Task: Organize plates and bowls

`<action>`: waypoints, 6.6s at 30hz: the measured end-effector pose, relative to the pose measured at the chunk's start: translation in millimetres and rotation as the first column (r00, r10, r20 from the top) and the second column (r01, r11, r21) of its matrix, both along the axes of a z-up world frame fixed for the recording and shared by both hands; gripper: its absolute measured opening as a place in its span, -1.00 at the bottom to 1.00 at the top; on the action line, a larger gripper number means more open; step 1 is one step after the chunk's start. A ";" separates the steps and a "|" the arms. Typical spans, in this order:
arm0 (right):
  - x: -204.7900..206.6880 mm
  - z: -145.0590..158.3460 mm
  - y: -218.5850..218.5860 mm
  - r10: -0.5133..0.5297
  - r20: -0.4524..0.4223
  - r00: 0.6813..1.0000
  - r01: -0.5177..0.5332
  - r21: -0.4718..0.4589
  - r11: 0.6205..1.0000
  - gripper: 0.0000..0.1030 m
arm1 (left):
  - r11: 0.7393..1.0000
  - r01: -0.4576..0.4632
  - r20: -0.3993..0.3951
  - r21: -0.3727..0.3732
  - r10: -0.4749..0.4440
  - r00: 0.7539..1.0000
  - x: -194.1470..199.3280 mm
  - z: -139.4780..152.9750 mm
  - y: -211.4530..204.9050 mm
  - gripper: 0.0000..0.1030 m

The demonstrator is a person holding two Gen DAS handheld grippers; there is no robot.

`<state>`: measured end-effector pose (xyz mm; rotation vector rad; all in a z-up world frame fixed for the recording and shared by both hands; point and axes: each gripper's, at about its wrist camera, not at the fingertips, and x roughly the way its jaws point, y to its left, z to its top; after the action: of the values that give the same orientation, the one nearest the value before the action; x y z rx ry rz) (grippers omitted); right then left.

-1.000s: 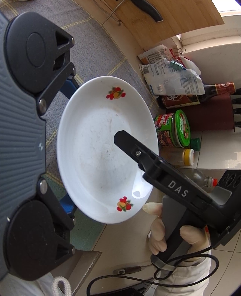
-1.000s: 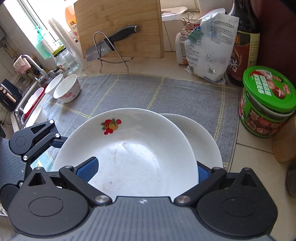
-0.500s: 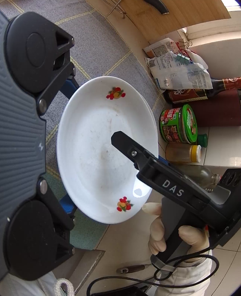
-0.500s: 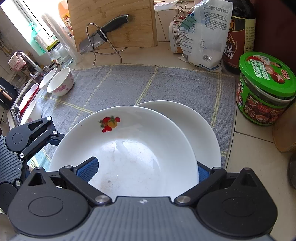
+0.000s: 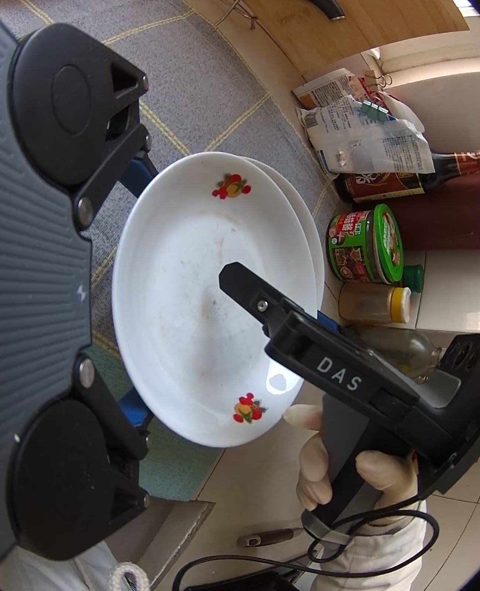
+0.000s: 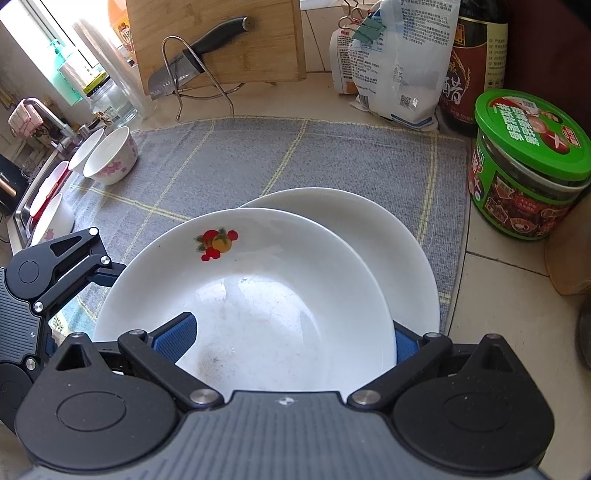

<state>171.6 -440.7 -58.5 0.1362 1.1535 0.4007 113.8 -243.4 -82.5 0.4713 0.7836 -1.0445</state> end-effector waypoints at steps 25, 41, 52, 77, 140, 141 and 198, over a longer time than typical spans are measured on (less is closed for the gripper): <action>3.9 -4.9 1.1 0.000 -0.012 1.000 0.000 -0.013 1.000 1.00 | 1.000 0.008 -0.015 0.007 -0.008 1.000 5.8 -3.0 -2.1 1.00; -0.8 -2.8 -3.3 -0.011 -0.012 1.000 0.010 -0.015 1.000 1.00 | 1.000 0.013 -0.035 0.010 -0.013 0.999 8.8 -3.5 -3.2 0.99; -3.1 0.6 -5.6 -0.021 -0.004 1.000 0.021 -0.018 1.000 1.00 | 1.000 0.001 -0.033 0.009 -0.001 0.999 9.6 -1.2 -0.7 0.99; -10.3 6.4 -8.0 -0.030 -0.001 1.000 0.030 -0.027 0.999 1.00 | 1.000 -0.010 -0.028 -0.003 0.010 1.000 8.6 3.7 5.4 0.99; 0.1 48.8 194.9 0.286 0.311 0.906 -0.245 -0.164 0.956 1.00 | 0.757 -0.627 0.060 -0.184 0.645 0.762 -27.8 29.2 179.3 0.99; 2.1 45.8 206.4 0.283 0.301 0.911 -0.244 -0.163 0.956 1.00 | 0.758 -0.626 0.060 -0.183 0.644 0.762 -28.8 27.5 189.2 0.99; 52.9 -5.1 447.9 0.443 0.136 0.886 -0.435 -0.084 0.896 1.00 | 0.802 -0.581 0.086 -0.136 0.594 0.800 15.1 -50.6 385.4 0.99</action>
<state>224.4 7.3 -63.6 -0.2055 1.0369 0.7703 128.9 141.9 -133.1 0.1738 0.6942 -0.4585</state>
